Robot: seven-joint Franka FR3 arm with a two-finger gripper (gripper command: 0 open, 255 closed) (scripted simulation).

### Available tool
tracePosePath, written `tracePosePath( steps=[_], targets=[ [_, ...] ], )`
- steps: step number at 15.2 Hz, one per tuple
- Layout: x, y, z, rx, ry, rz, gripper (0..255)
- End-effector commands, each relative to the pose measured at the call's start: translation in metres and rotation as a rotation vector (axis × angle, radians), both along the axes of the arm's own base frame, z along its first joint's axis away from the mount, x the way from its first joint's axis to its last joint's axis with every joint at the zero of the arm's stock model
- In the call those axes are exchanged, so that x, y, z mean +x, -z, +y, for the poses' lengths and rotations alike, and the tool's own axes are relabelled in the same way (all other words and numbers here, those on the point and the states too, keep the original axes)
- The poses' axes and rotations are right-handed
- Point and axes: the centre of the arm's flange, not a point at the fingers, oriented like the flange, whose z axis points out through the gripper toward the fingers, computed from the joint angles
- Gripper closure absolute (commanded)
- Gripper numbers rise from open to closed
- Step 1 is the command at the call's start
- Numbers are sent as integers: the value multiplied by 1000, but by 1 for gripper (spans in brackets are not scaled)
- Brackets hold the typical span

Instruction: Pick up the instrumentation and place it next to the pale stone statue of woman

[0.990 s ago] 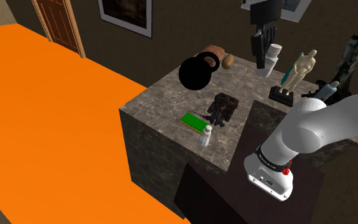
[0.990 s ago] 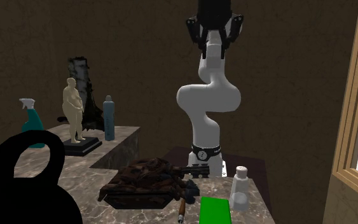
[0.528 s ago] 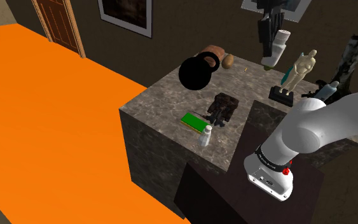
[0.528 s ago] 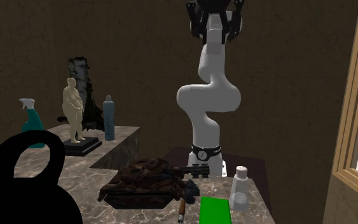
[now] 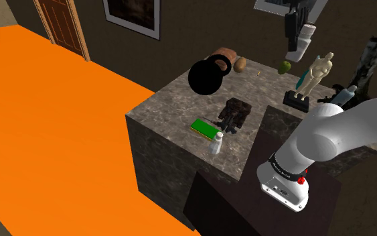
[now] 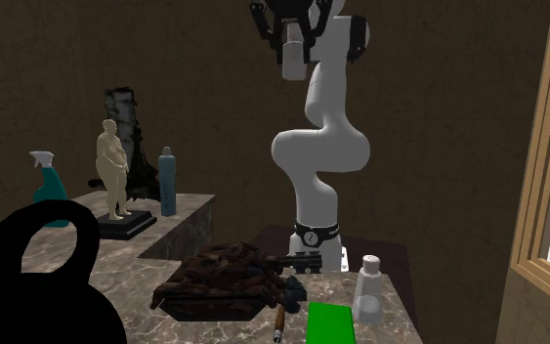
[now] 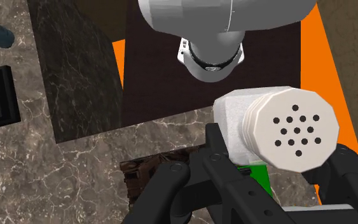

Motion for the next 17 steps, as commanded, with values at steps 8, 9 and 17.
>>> tracePosePath(
  steps=[8, 9, 17],
  targets=[
    [-2, 1, -119, -1, -1, 0, 255],
    [-2, 1, -132, -1, -1, 0, 255],
    [-3, 1, -238, -1, -1, 0, 255]
  ],
)
